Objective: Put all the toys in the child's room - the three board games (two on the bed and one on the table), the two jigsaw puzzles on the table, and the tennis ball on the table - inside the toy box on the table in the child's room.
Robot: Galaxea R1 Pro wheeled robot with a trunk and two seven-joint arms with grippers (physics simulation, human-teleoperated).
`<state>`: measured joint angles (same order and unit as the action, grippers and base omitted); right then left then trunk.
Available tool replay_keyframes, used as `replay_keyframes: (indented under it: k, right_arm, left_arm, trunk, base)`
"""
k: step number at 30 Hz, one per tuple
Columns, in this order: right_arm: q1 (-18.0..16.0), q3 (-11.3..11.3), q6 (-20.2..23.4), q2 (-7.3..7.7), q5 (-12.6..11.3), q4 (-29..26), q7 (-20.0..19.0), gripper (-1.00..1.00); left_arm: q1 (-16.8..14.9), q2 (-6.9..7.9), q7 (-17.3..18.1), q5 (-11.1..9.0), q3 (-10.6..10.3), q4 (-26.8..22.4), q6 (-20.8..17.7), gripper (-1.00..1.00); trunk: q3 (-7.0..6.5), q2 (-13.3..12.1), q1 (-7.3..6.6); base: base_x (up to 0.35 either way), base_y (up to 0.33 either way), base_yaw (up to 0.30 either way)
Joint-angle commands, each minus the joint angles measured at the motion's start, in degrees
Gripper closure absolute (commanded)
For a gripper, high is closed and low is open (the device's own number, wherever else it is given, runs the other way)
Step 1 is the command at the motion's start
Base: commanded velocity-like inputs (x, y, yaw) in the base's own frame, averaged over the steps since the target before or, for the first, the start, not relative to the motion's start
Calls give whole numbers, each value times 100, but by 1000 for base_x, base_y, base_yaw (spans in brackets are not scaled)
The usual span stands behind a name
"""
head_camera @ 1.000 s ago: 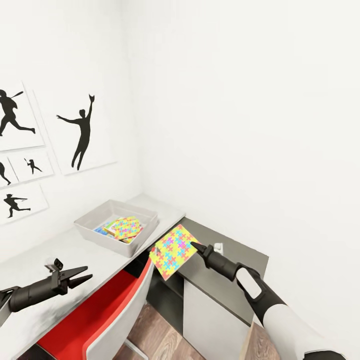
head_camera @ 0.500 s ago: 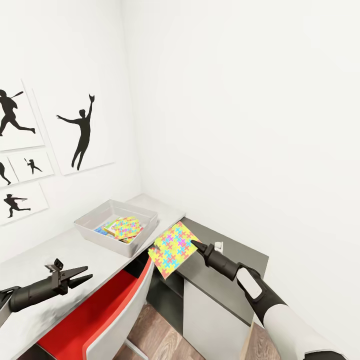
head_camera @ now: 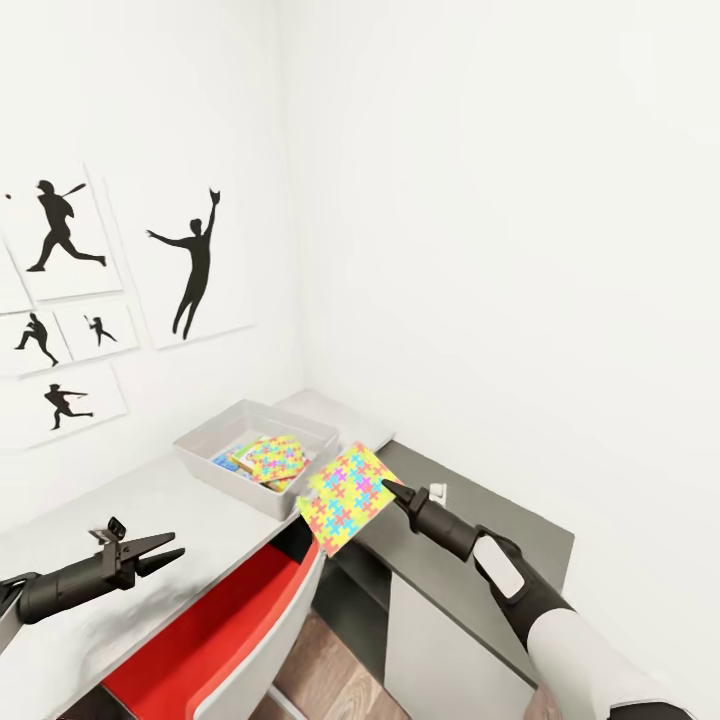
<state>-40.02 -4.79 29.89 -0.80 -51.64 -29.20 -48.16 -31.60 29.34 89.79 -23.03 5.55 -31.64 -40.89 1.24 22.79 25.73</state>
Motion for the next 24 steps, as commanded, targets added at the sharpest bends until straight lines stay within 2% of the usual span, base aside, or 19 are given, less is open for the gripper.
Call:
replay_keyframes:
  k: [1, 8, 13, 24]
  right_arm:
    - [-6, -13, 43, 2, -57, 2, -3, 100]
    - [-6, -13, 43, 6, -57, 2, -16, 100]
    - [-6, -13, 37, 2, -57, 2, -24, 100]
    - [-6, -13, 35, 1, -57, 2, -27, 100]
  left_arm:
    - [-4, 1, 21, -2, 0, -1, -60, -100]
    - [-4, 1, 21, -8, -1, -1, -57, -100]
    - [-4, 1, 21, -9, -1, -1, -55, -100]
    - [-4, 1, 21, -9, 1, -1, -50, -100]
  trunk:
    - [13, 13, 5]
    - [-21, 13, 5]
    - [-62, 13, 5]
    - [-157, 13, 5]
  base:
    - [120, 20, 282]
    - [43, -25, 224]
    - [3, -119, 140]
    - [0, -8, 130]
